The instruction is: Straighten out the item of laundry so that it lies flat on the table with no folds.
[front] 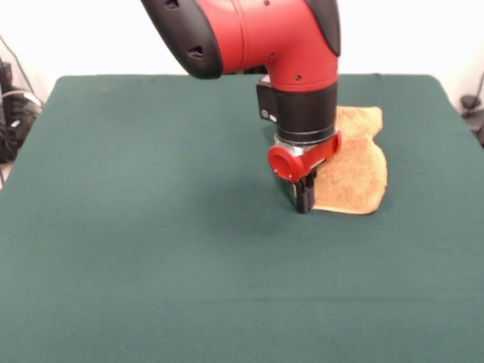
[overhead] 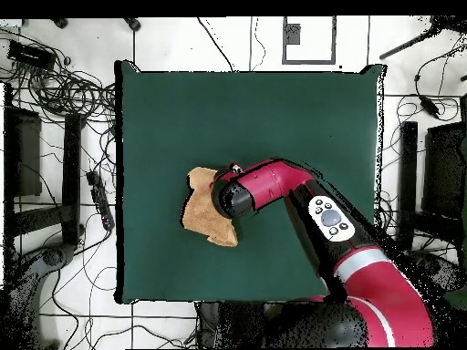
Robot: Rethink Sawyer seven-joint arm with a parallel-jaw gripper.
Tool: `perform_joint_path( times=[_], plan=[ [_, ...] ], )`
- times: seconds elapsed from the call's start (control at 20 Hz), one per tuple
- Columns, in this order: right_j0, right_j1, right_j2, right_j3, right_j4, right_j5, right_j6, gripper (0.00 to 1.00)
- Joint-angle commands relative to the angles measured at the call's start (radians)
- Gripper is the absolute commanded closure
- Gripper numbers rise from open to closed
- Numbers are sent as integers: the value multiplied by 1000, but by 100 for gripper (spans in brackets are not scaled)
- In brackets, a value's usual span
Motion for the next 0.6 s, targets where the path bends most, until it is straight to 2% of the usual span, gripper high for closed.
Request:
perform_joint_path(
  times=[0.05,0.6],
  plan=[
    [41,241,-74,-102,-139,-84,-18,100],
    [48,235,-79,-101,-137,-76,-14,100]
  ],
)
